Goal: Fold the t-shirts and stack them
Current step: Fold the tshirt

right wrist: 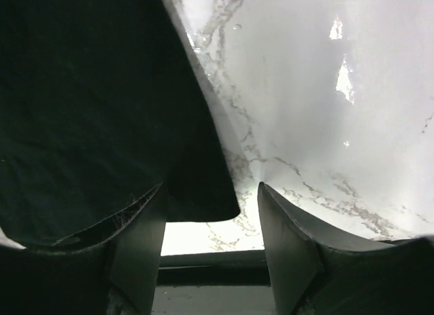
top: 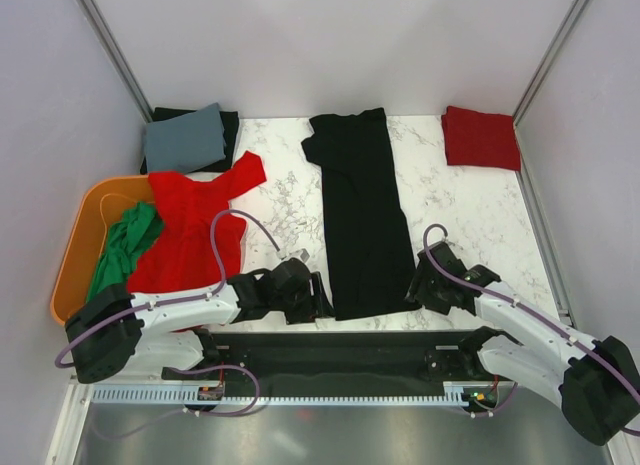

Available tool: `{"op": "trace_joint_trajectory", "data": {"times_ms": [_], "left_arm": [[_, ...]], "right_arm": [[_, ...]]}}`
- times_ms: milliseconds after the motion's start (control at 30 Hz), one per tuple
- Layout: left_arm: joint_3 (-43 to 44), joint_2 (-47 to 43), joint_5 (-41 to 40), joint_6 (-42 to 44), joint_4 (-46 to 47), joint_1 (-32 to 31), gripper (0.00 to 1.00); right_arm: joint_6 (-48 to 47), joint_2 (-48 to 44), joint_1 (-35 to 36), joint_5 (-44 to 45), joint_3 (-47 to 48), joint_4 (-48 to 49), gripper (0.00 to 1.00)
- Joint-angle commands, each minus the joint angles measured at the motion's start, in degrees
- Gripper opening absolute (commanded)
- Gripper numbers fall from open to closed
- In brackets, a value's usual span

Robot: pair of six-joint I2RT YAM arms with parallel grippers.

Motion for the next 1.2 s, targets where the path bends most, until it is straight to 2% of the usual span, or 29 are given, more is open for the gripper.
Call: {"op": "trace_joint_trajectory", "data": {"times_ms": [0,100,133,300,533,867,967,1000,1033,1100,1167], "left_arm": [[0.70,-0.37,-2.46,-3.23,2.91,-0.70,0.67],[0.26,-0.28,-4.12,-3.58,3.09,-0.87,0.67],[0.08,-0.02,-4.39,-4.02,3.35,-0.96,0.66],[-1.24,0.86,-5.01,-5.51,5.45,-1.23,0.64],[-1.85,4.63,-5.27,-6.40,10.54,-2.02,0.61],[-1.33,11.58,-5.88,-7.72,17.76,-2.81,0.51],[-0.80,12.19,-6.41,-7.54,18.03,-2.81,0.42],[-0.62,12.28,-6.41,-7.63,18.29,-2.90,0.32],[-0.45,12.46,-6.50,-7.45,18.47,-2.98,0.28],[-0.27,12.02,-6.59,-7.19,18.56,-2.90,0.15],[0.25,10.45,-6.85,-6.58,16.99,-2.90,0.09]], "right_arm": [[0.91,-0.14,0.22,2.97,-1.32,2.48,0.61],[1.35,-0.32,0.31,1.83,-3.07,4.15,0.49],[1.44,-0.40,0.22,1.22,-3.86,4.59,0.41],[0.57,-0.58,0.31,0.07,-5.10,5.92,0.23],[-0.58,-0.40,0.31,-0.20,-5.19,6.27,0.14],[-2.25,0.48,0.31,-0.11,-4.92,6.53,0.09],[-2.34,0.39,0.31,-0.28,-4.92,6.36,0.08],[-2.42,0.39,0.31,-0.37,-4.84,6.44,0.06],[-2.51,0.39,0.31,-0.72,-4.84,6.27,0.01],[-2.78,0.30,0.31,-1.34,-4.31,5.92,0.00],[-3.13,-0.40,0.40,-2.21,-2.39,4.34,0.00]]}}
